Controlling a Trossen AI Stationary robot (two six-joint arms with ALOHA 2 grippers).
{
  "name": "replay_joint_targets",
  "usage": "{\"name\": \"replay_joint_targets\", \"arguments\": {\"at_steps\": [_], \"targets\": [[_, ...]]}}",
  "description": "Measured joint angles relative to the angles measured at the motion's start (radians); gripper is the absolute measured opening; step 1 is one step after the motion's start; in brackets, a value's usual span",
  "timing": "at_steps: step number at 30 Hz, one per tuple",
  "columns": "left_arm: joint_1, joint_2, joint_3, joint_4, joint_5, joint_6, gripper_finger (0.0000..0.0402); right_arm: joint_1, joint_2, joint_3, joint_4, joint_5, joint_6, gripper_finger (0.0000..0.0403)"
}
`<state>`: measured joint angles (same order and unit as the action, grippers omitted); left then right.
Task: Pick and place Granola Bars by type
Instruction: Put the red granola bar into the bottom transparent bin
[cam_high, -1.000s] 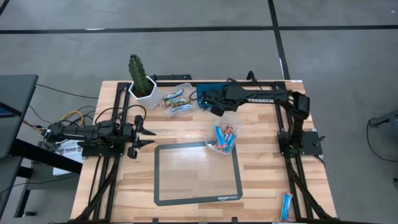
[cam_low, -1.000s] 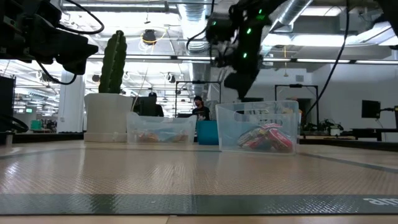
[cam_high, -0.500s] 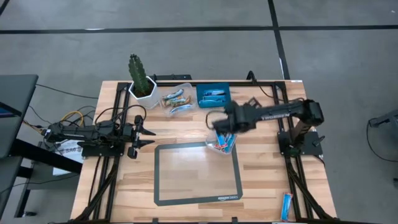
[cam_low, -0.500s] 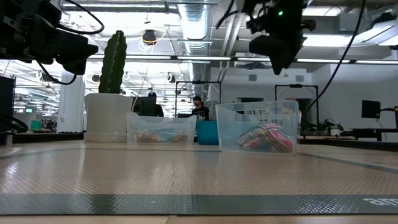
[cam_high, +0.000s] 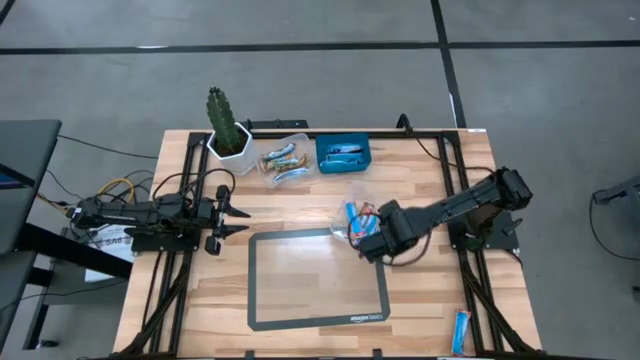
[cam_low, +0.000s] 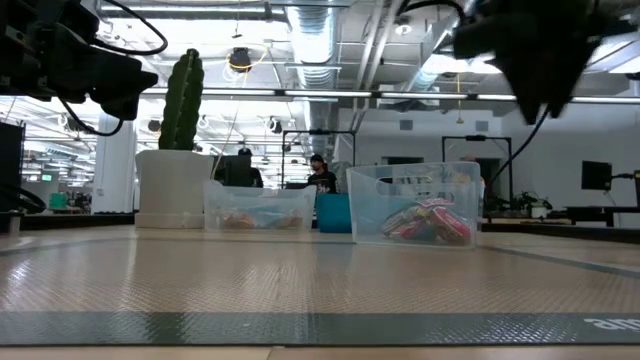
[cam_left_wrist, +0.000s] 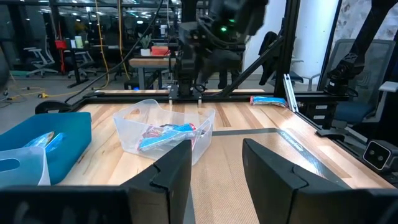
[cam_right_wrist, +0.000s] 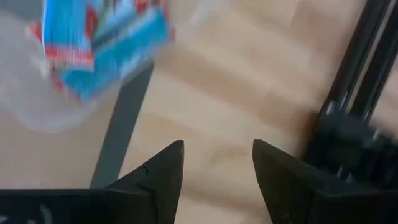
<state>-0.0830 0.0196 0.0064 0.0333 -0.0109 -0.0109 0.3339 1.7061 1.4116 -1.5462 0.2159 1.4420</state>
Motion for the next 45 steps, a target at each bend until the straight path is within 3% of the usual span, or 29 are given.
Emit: {"name": "replay_joint_targets", "arguments": {"at_steps": [9,20,23,33,45], "targets": [[0.0,0.0,0.0,0.0,0.0,0.0,0.0135,0.159,0.003,-0.063,0.117,-0.359,0.236,0.0182],[0.0,0.0,0.0,0.0,0.0,0.0,0.0135,0.315,0.116,-0.065,0.146,-0.772,0.42,0.0182],[0.0,0.0,0.0,0.0,0.0,0.0,0.0135,0.351,0.132,-0.065,0.158,-0.824,0.511,0.0182],[0.0,0.0,0.0,0.0,0.0,0.0,0.0135,0.445,0.14,-0.064,0.218,-0.844,0.791,0.0182],[0.0,0.0,0.0,0.0,0.0,0.0,0.0135,0.531,0.251,-0.065,0.254,-0.944,0.891,0.0182]]}}
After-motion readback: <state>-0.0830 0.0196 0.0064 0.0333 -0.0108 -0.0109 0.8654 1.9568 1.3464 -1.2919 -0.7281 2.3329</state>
